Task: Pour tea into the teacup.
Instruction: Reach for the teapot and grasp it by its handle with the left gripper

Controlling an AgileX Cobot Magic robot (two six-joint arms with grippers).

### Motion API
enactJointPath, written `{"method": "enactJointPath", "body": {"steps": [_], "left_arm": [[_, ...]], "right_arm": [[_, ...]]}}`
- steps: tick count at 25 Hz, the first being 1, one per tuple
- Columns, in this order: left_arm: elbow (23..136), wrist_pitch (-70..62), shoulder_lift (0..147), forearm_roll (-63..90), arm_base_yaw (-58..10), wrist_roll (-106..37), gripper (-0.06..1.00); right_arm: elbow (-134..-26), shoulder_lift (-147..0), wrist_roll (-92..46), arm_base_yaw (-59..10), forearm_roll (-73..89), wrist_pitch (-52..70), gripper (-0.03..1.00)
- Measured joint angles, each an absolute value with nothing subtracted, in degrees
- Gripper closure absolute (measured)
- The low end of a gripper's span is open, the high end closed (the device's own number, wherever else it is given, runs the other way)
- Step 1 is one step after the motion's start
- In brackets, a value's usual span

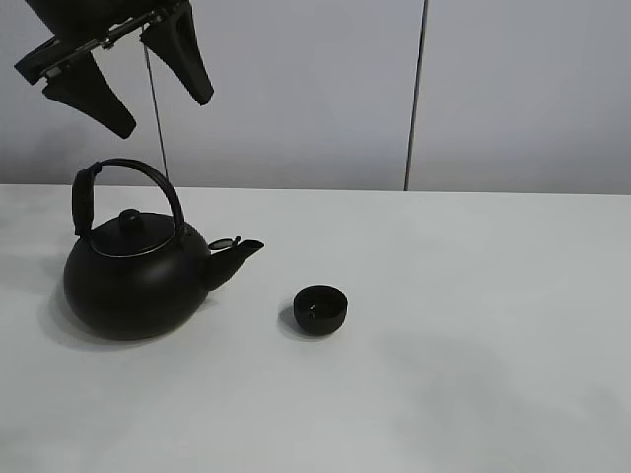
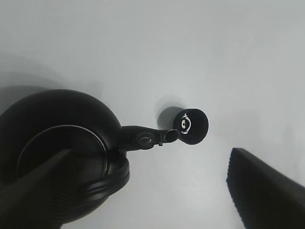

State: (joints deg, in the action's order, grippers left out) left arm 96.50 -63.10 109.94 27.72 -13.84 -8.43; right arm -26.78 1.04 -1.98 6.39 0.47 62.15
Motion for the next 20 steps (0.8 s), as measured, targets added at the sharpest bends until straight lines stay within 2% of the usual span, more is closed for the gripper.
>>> {"method": "enactJointPath", "body": {"steps": [9, 14, 20], "left_arm": [[96.5, -61.2, 109.9, 27.7, -13.8, -11.9, 0.33], [96.1, -49.7, 106.7, 27.6, -14.8, -17.9, 0.33], [96.1, -39.8, 104.3, 27.8, -19.8, -24.8, 0.33]], "right_arm": [[-26.8, 1.0, -2.0, 6.4, 0.5, 62.0, 0.38], [-26.8, 1.0, -2.0, 6.4, 0.5, 62.0, 0.38], [-26.8, 1.0, -2.0, 6.4, 0.5, 62.0, 0.38]]}}
